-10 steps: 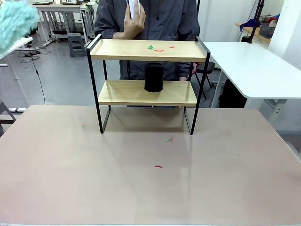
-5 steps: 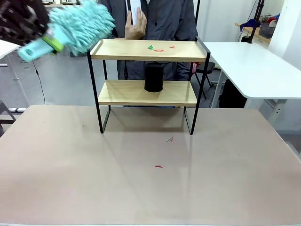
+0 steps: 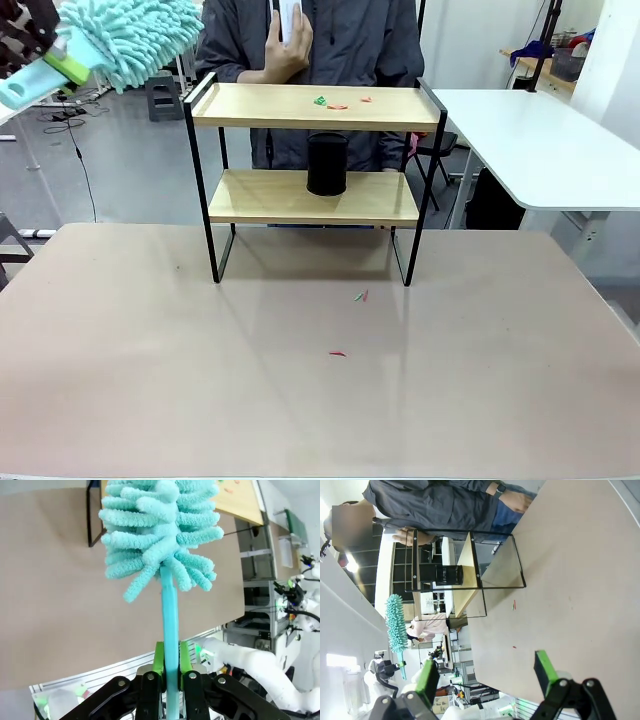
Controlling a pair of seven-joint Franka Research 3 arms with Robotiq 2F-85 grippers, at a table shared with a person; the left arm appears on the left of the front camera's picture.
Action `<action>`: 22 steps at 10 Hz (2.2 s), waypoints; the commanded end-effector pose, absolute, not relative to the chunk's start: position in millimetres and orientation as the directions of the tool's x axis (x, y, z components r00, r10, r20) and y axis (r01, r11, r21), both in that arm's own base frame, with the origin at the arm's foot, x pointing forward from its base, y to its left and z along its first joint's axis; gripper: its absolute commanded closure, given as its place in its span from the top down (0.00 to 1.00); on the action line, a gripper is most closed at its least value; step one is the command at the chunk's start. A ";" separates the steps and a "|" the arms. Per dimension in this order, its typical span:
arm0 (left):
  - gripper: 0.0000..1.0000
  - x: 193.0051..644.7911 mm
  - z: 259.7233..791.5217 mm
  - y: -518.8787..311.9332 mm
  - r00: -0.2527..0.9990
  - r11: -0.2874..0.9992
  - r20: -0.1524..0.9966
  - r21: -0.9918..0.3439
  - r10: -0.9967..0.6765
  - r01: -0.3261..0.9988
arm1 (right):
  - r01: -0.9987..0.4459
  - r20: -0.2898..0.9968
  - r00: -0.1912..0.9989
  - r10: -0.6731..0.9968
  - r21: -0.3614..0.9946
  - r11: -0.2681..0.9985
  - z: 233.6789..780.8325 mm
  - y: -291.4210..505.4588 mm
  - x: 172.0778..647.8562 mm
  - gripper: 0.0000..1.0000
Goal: Clean the shelf.
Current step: Clean the remaining tier of the Shelf with the Duster once objects are removed.
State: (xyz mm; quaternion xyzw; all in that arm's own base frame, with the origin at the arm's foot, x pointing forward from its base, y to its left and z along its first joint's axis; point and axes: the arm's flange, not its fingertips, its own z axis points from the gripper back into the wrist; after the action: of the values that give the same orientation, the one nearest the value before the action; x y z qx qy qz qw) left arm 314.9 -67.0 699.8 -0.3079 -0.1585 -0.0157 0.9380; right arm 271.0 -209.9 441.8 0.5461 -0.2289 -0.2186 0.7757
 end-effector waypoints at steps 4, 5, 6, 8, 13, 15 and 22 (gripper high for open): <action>0.13 357.9 730.8 -155.0 0.933 0.918 0.360 -0.376 0.016 0.129 | 0.055 0.140 0.793 -0.592 0.952 0.300 441.0 -207.3 271.8 1.00; 0.13 371.2 734.4 -177.9 0.939 0.926 0.343 -0.339 -0.041 0.164 | 0.055 0.140 0.793 -0.592 0.952 0.300 441.0 -207.3 271.8 1.00; 0.13 384.9 735.5 -193.8 0.944 0.932 0.321 -0.315 -0.072 0.179 | 0.055 0.140 0.793 -0.592 0.952 0.300 441.0 -207.3 271.8 1.00; 0.13 407.7 730.2 -219.8 0.954 0.947 0.285 -0.269 -0.095 0.175 | 0.055 0.140 0.793 -0.592 0.952 0.300 441.0 -207.3 271.8 1.00; 0.13 415.2 714.5 -258.2 0.963 0.956 0.208 -0.200 -0.173 0.215 | 0.055 0.140 0.793 -0.592 0.952 0.300 441.0 -207.3 271.8 1.00; 0.13 417.1 708.4 -269.9 0.956 0.948 0.195 -0.187 -0.220 0.257 | 0.055 0.140 0.793 -0.592 0.952 0.300 441.0 -207.3 271.8 1.00; 0.13 415.2 697.1 -286.9 0.858 0.827 0.169 -0.232 -0.485 0.513 | 0.055 0.140 0.793 -0.592 0.952 0.300 441.0 -207.3 271.8 1.00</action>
State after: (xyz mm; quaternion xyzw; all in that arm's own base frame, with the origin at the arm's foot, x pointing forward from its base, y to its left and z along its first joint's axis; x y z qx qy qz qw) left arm 416.6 -294.1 695.7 -0.1287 -0.0628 -0.2253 0.9637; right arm 270.9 -209.9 441.9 0.5461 -0.2289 -0.2186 0.7756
